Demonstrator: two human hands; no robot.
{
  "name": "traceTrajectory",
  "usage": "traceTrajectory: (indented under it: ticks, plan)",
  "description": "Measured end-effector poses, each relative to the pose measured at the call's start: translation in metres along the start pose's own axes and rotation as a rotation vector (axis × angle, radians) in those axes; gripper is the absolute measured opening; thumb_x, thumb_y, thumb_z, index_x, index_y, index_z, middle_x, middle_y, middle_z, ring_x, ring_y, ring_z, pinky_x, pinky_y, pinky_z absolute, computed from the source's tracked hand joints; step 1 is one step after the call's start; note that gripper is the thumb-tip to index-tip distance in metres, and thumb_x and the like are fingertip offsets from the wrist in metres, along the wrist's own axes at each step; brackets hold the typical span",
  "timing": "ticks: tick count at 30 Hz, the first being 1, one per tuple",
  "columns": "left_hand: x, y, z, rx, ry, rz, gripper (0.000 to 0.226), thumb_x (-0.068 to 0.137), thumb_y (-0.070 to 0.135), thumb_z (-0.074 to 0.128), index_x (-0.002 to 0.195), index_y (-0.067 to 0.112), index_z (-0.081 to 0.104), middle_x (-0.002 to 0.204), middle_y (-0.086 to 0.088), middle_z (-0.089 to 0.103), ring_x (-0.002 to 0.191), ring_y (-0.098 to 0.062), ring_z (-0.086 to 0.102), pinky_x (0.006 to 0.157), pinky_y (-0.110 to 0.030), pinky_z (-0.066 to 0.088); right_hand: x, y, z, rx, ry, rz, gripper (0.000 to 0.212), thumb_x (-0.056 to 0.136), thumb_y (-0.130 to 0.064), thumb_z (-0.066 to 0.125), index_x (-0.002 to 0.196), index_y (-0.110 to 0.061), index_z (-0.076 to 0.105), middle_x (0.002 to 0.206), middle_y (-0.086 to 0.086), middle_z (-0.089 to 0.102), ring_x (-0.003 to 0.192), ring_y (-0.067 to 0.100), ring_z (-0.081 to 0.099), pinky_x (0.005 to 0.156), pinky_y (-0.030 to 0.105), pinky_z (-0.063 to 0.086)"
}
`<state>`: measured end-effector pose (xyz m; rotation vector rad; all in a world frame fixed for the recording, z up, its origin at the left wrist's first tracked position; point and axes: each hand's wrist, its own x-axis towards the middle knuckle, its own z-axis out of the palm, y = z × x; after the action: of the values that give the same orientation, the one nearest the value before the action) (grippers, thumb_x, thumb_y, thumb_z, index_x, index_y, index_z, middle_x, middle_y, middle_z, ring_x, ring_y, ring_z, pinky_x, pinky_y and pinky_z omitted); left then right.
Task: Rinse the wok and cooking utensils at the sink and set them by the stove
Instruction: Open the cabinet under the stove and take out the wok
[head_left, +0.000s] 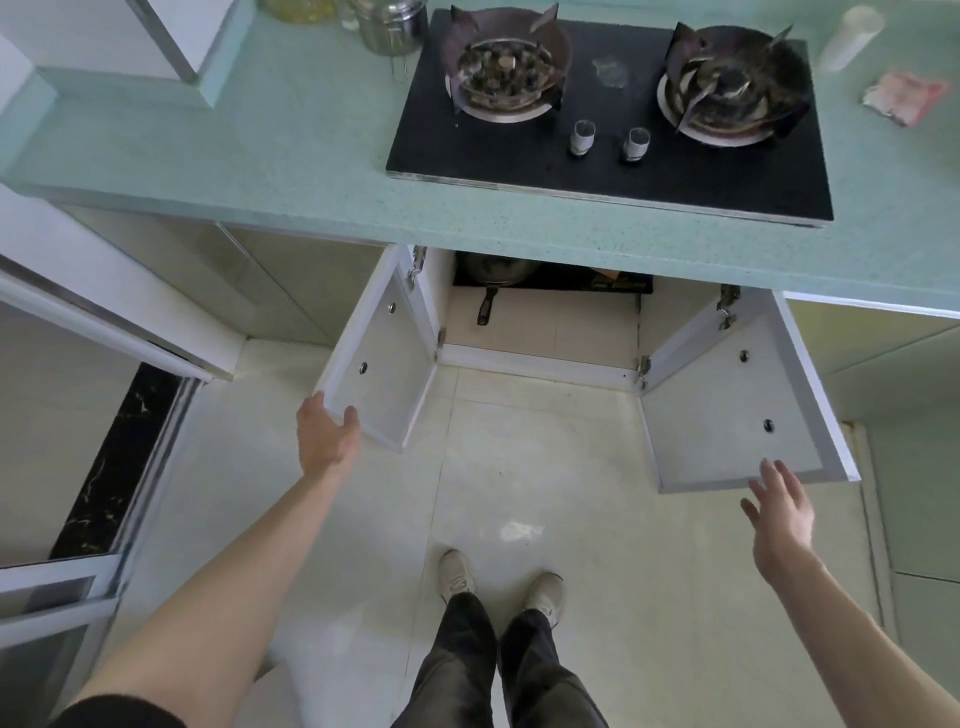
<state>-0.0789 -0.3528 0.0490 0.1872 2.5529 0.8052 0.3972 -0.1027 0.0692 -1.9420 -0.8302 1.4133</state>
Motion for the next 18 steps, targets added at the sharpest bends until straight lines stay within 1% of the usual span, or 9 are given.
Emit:
traceTrajectory:
  ticks: [2, 5, 6, 8, 10, 12, 15, 18]
  plan:
    - [-0.015, 0.003, 0.003, 0.025, 0.019, 0.081, 0.057, 0.103, 0.032, 0.052, 0.154, 0.009, 0.038, 0.160, -0.010, 0.035, 0.145, -0.031, 0.038, 0.113, -0.050, 0.037, -0.027, -0.003, 0.016, -0.148, -0.078, -0.109, 0.056, 0.106, -0.040, 0.058, 0.157, -0.022, 0.046, 0.153, -0.004, 0.053, 0.142, 0.018, 0.050, 0.118, 0.039, 0.039]
    - [-0.033, 0.008, 0.007, 0.058, -0.013, 0.238, 0.052, 0.105, 0.036, 0.048, 0.151, 0.014, 0.042, 0.157, -0.005, 0.043, 0.143, -0.027, 0.039, 0.112, -0.048, 0.039, -0.063, -0.012, 0.041, -0.303, -0.182, -0.253, 0.051, 0.107, -0.043, 0.054, 0.155, -0.027, 0.048, 0.153, -0.003, 0.053, 0.142, 0.018, 0.049, 0.111, 0.033, 0.037]
    - [-0.040, 0.010, 0.008, 0.074, -0.033, 0.305, 0.050, 0.105, 0.037, 0.048, 0.150, 0.014, 0.044, 0.155, -0.004, 0.045, 0.142, -0.025, 0.040, 0.113, -0.046, 0.040, -0.073, -0.014, 0.050, -0.344, -0.210, -0.292, 0.051, 0.107, -0.046, 0.053, 0.154, -0.029, 0.047, 0.153, -0.003, 0.053, 0.142, 0.019, 0.050, 0.110, 0.033, 0.038]
    - [-0.052, 0.017, 0.008, 0.116, -0.053, 0.457, 0.048, 0.106, 0.038, 0.048, 0.148, 0.015, 0.047, 0.151, -0.002, 0.051, 0.139, -0.023, 0.043, 0.112, -0.043, 0.042, -0.090, -0.016, 0.065, -0.419, -0.255, -0.373, 0.053, 0.105, -0.051, 0.051, 0.155, -0.032, 0.046, 0.155, -0.004, 0.052, 0.143, 0.020, 0.048, 0.114, 0.037, 0.039]
    - [-0.062, 0.027, 0.008, 0.155, -0.051, 0.601, 0.044, 0.105, 0.034, 0.051, 0.144, 0.014, 0.050, 0.145, -0.004, 0.056, 0.134, -0.024, 0.049, 0.107, -0.043, 0.046, -0.103, -0.018, 0.080, -0.520, -0.266, -0.470, 0.055, 0.105, -0.052, 0.050, 0.155, -0.029, 0.045, 0.156, -0.005, 0.051, 0.145, 0.017, 0.045, 0.116, 0.037, 0.038]
    - [-0.067, 0.037, 0.009, 0.183, -0.035, 0.722, 0.041, 0.104, 0.032, 0.053, 0.141, 0.013, 0.052, 0.139, -0.004, 0.060, 0.129, -0.024, 0.053, 0.103, -0.042, 0.047, -0.112, -0.020, 0.097, -0.621, -0.249, -0.600, 0.057, 0.105, -0.051, 0.048, 0.156, -0.024, 0.044, 0.155, -0.002, 0.051, 0.146, 0.019, 0.045, 0.115, 0.038, 0.039]
    - [-0.066, 0.050, 0.011, 0.236, -0.011, 0.842, 0.043, 0.105, 0.037, 0.047, 0.140, 0.013, 0.053, 0.135, -0.003, 0.061, 0.128, -0.023, 0.054, 0.106, -0.038, 0.045, -0.120, -0.019, 0.123, -0.735, -0.234, -0.776, 0.061, 0.107, -0.052, 0.046, 0.154, -0.015, 0.046, 0.153, 0.006, 0.054, 0.143, 0.026, 0.048, 0.115, 0.045, 0.042]
    - [-0.062, 0.066, 0.015, 0.251, 0.013, 0.902, 0.046, 0.105, 0.037, 0.046, 0.142, 0.012, 0.054, 0.136, -0.004, 0.061, 0.131, -0.024, 0.052, 0.111, -0.037, 0.041, -0.123, -0.017, 0.144, -0.819, -0.216, -0.897, 0.063, 0.106, -0.055, 0.042, 0.153, -0.013, 0.045, 0.153, 0.006, 0.054, 0.141, 0.027, 0.050, 0.113, 0.048, 0.045]
